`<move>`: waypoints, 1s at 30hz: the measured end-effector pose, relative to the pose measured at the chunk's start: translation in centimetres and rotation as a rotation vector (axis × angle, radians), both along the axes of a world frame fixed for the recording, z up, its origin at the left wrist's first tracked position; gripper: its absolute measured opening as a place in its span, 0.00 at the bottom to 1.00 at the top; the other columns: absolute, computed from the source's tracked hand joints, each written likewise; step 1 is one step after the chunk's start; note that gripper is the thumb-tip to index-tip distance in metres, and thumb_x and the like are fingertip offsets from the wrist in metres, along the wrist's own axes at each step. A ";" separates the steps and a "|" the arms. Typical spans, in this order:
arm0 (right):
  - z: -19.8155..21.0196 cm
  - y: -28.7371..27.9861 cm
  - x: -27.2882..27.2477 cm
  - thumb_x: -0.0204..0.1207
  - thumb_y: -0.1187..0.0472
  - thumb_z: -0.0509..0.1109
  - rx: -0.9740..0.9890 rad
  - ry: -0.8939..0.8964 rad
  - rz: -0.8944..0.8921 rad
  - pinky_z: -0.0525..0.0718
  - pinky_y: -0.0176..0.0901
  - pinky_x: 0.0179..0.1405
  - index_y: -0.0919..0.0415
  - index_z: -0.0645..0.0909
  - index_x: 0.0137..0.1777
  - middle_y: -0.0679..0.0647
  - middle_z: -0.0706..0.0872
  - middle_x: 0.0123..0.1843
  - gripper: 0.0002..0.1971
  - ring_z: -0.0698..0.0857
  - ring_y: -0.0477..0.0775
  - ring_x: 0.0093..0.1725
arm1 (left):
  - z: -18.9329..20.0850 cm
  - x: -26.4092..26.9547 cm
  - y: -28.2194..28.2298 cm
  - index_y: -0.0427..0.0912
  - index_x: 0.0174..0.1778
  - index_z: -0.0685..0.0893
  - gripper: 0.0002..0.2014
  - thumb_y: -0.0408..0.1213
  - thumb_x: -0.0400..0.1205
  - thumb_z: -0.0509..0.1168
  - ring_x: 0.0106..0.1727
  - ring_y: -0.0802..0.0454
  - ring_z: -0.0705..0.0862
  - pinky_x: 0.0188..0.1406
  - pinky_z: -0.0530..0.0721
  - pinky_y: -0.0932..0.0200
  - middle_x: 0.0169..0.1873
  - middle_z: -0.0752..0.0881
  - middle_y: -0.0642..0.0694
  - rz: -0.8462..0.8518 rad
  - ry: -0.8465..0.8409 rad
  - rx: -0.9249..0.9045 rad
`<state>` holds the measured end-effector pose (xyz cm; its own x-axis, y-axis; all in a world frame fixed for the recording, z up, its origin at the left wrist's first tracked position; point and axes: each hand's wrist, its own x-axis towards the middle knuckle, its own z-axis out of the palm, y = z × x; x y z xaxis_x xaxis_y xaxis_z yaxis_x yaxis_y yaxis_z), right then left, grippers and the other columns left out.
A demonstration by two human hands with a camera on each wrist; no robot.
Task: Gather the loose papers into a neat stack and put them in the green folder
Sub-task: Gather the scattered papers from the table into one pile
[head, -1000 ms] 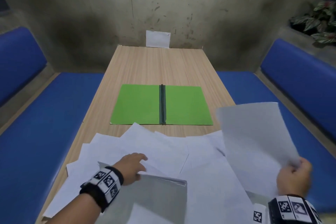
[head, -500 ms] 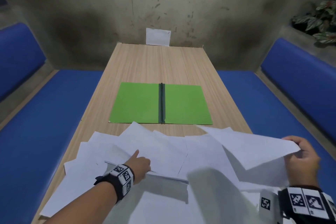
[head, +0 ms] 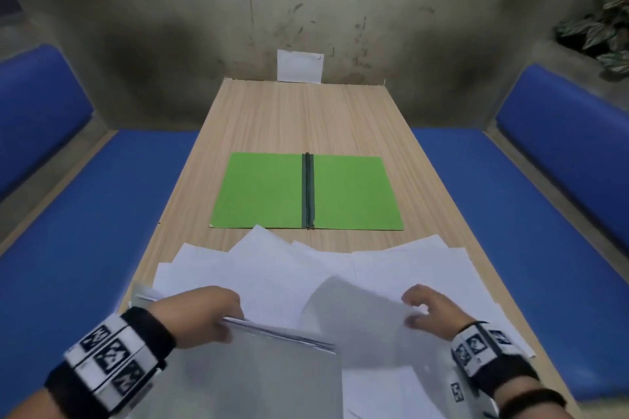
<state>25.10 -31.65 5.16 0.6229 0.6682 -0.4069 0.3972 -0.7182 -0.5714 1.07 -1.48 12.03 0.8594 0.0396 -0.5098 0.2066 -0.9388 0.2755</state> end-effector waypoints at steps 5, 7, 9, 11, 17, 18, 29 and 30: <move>-4.3 2.9 -1.9 0.66 0.63 0.71 -0.183 -0.112 0.208 0.71 0.35 0.57 0.44 0.63 0.25 0.50 0.76 0.70 0.21 0.77 0.50 0.67 | 4.2 -2.6 3.1 0.51 0.27 0.79 0.08 0.47 0.70 0.68 0.29 0.63 0.80 0.34 0.76 0.66 0.25 0.82 0.58 0.329 -0.019 -0.093; -5.0 3.6 -2.6 0.66 0.62 0.69 -0.255 -0.182 0.175 0.70 0.41 0.54 0.46 0.63 0.27 0.48 0.78 0.62 0.17 0.78 0.50 0.64 | 5.6 -3.4 4.7 0.54 0.31 0.85 0.05 0.50 0.68 0.70 0.36 0.59 0.88 0.43 0.85 0.57 0.32 0.90 0.55 0.453 -0.090 -0.242; -4.8 4.1 -3.0 0.66 0.62 0.65 -0.335 -0.285 0.136 0.68 0.45 0.53 0.48 0.67 0.36 0.46 0.78 0.47 0.10 0.79 0.53 0.63 | 6.3 -3.7 5.7 0.50 0.39 0.89 0.17 0.56 0.60 0.75 0.40 0.53 0.91 0.48 0.88 0.50 0.37 0.93 0.49 0.569 -0.206 -0.415; -4.7 4.2 -3.2 0.65 0.64 0.64 -0.363 -0.332 0.112 0.67 0.46 0.57 0.49 0.70 0.48 0.42 0.70 0.33 0.14 0.80 0.55 0.62 | 6.0 -3.6 5.7 0.47 0.43 0.89 0.34 0.64 0.45 0.78 0.40 0.53 0.92 0.41 0.88 0.55 0.38 0.93 0.49 0.713 -0.360 -0.581; -3.5 3.6 -3.8 0.71 0.59 0.64 -0.479 -0.229 0.161 0.68 0.46 0.65 0.48 0.78 0.45 0.49 0.84 0.48 0.05 0.80 0.58 0.63 | -2.7 -1.3 3.3 0.41 0.57 0.81 0.14 0.28 0.76 0.67 0.39 0.46 0.91 0.45 0.90 0.46 0.41 0.93 0.44 1.272 -0.613 -1.131; -3.3 3.4 -3.8 0.71 0.58 0.65 -0.475 -0.194 0.149 0.70 0.44 0.62 0.48 0.76 0.37 0.48 0.81 0.42 0.04 0.80 0.57 0.64 | -4.5 -1.1 2.6 0.38 0.53 0.83 0.11 0.29 0.75 0.68 0.35 0.45 0.92 0.36 0.91 0.47 0.39 0.93 0.41 1.343 -0.517 -1.277; 1.1 -1.5 -1.6 0.74 0.64 0.63 -0.457 -0.070 0.014 0.73 0.36 0.50 0.58 0.81 0.60 0.56 0.84 0.63 0.15 0.81 0.55 0.62 | -18.0 -0.7 0.6 0.27 0.63 0.78 0.26 0.43 0.76 0.70 0.63 0.32 0.82 0.67 0.77 0.40 0.62 0.83 0.33 1.818 -0.233 -0.908; 2.2 -2.5 -1.2 0.73 0.65 0.63 -0.436 -0.071 -0.014 0.73 0.37 0.49 0.55 0.82 0.56 0.56 0.84 0.61 0.13 0.81 0.55 0.61 | -17.9 -0.5 0.5 0.27 0.64 0.77 0.27 0.43 0.75 0.71 0.65 0.33 0.80 0.67 0.77 0.41 0.63 0.81 0.34 1.829 -0.231 -0.858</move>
<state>23.88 -34.10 7.35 0.6672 0.4348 -0.6049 0.4127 -0.8917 -0.1858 0.60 -0.95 -5.84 0.1405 0.6171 -0.7742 0.4727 0.6453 0.6001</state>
